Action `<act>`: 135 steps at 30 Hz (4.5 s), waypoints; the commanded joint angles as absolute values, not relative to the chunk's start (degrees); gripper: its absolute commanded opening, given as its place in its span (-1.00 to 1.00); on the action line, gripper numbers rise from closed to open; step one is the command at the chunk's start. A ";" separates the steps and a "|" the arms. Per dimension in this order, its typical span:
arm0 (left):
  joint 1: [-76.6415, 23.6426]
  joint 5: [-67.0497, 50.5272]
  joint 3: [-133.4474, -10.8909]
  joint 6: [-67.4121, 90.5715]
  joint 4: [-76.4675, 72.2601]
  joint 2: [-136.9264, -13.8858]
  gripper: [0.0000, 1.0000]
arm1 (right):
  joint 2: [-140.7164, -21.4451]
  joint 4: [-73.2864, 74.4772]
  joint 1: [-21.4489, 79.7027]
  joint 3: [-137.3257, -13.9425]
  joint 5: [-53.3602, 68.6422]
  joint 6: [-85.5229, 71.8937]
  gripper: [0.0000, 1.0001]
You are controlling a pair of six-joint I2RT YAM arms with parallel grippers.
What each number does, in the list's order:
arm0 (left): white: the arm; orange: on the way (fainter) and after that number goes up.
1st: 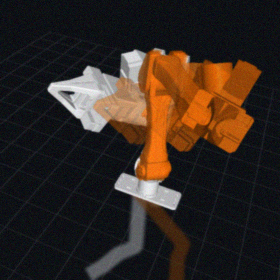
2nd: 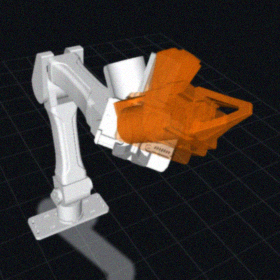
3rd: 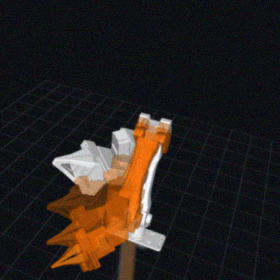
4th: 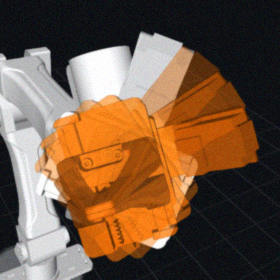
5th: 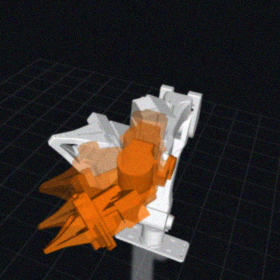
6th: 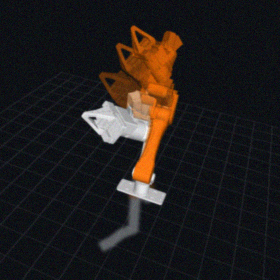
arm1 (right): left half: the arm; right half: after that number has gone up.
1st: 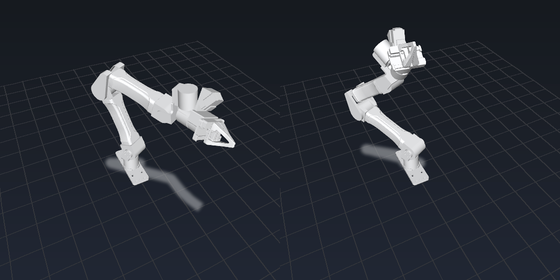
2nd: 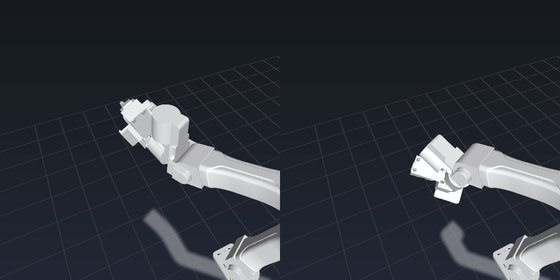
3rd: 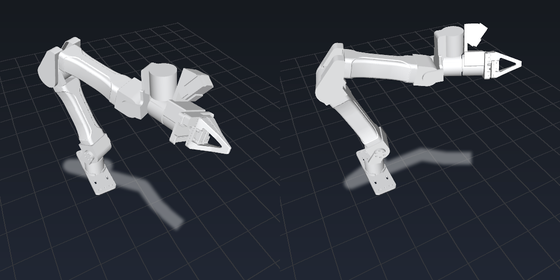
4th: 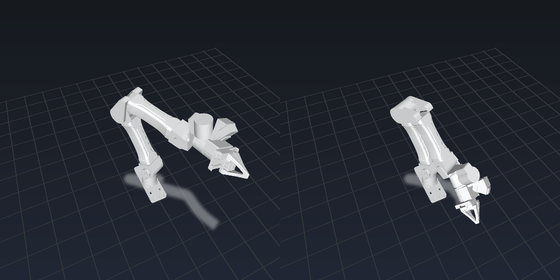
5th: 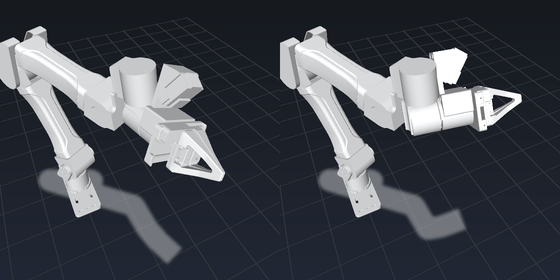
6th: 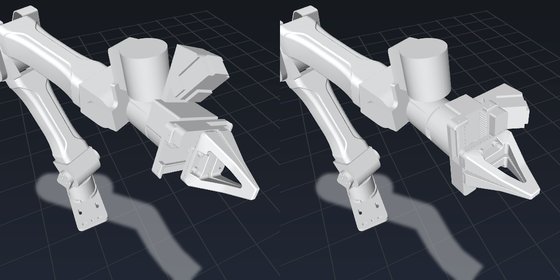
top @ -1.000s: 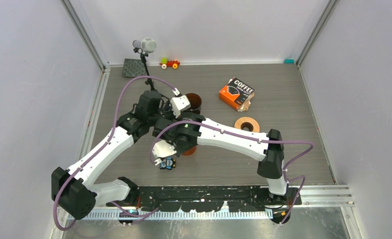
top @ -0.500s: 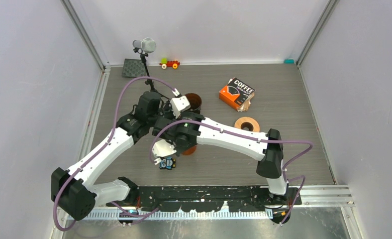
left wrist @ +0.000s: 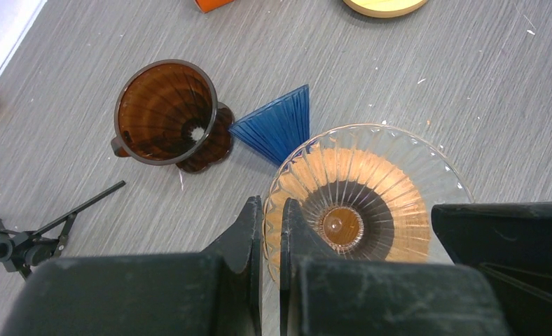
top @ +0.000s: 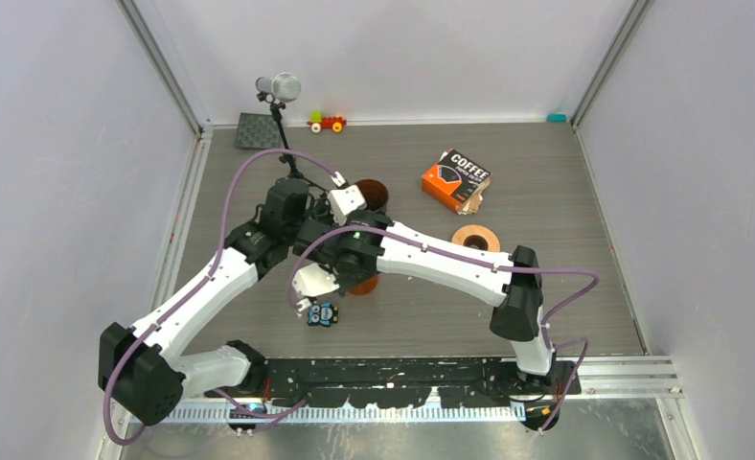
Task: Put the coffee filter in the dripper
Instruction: Place the coffee dripper in the dripper holder.
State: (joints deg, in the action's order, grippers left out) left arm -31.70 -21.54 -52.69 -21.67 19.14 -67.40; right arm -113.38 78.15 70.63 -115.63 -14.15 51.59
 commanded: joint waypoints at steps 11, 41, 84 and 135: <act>-31.99 -12.12 -41.48 -27.47 43.69 -73.89 -1.00 | -120.00 74.22 69.81 -116.49 -9.25 53.15 -0.99; -31.95 -9.27 -50.63 -25.32 46.95 -71.24 -1.00 | -115.10 72.56 69.15 -119.27 -12.20 50.72 -0.72; -31.99 -7.95 -64.76 -22.98 49.26 -71.15 -0.28 | -105.69 73.40 69.15 -120.33 -9.73 46.85 -0.28; -31.99 -12.21 -69.44 -15.65 35.88 -60.52 0.78 | -77.43 36.44 19.96 -79.44 14.23 7.06 0.01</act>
